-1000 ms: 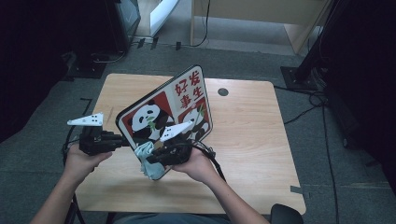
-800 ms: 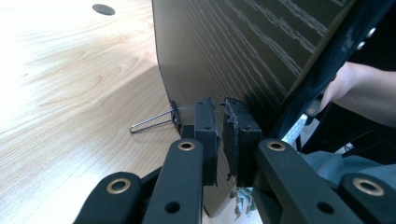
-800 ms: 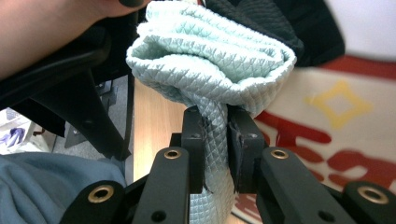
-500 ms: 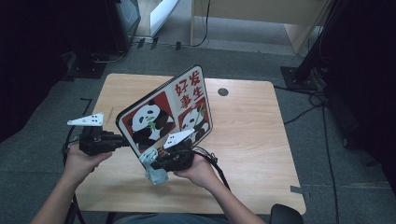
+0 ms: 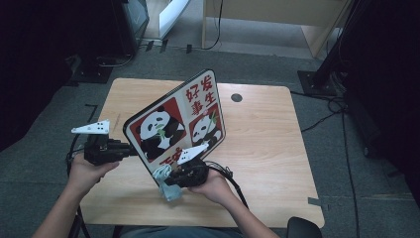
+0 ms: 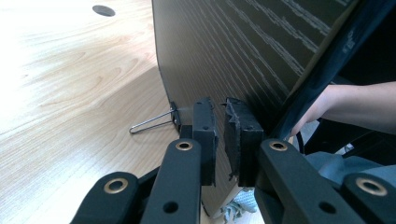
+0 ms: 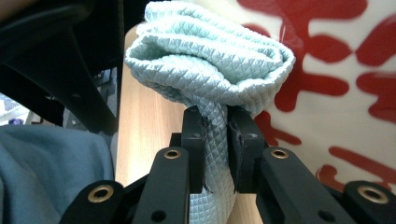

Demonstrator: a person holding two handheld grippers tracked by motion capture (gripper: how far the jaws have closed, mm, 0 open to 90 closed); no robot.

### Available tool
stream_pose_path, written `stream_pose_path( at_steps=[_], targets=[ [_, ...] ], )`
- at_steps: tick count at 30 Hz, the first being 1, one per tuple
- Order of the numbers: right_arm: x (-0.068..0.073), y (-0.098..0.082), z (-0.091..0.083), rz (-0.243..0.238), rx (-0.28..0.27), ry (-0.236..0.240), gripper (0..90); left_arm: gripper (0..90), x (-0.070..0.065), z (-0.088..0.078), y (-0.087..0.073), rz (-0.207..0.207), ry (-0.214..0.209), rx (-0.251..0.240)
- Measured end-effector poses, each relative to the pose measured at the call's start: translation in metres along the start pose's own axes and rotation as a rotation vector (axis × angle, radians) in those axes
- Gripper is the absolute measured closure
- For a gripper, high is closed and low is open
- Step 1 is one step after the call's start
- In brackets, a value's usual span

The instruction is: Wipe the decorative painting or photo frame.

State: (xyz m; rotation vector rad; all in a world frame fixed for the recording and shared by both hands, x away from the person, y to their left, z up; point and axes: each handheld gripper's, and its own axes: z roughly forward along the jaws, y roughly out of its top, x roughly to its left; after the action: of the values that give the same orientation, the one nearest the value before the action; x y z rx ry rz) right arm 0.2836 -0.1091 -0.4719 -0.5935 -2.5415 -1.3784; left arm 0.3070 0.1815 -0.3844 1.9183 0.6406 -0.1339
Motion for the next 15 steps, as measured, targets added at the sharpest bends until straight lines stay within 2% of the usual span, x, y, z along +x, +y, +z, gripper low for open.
stream_pose_path(
  at_steps=[3, 8, 15],
  targets=[
    [-0.002, -0.003, 0.001, -0.003, 0.016, -0.003, 79.0, 83.2, 0.000, 0.000, 0.000, 0.002, 0.001, -0.001],
    [-0.004, -0.010, 0.003, -0.012, 0.012, -0.002, 79.0, 82.6, 0.001, 0.000, 0.000, -0.001, 0.002, -0.004],
    [-0.004, -0.008, 0.003, 0.018, 0.040, 0.002, 79.1, 82.4, 0.001, 0.000, 0.000, -0.001, 0.005, -0.005]
  ],
)
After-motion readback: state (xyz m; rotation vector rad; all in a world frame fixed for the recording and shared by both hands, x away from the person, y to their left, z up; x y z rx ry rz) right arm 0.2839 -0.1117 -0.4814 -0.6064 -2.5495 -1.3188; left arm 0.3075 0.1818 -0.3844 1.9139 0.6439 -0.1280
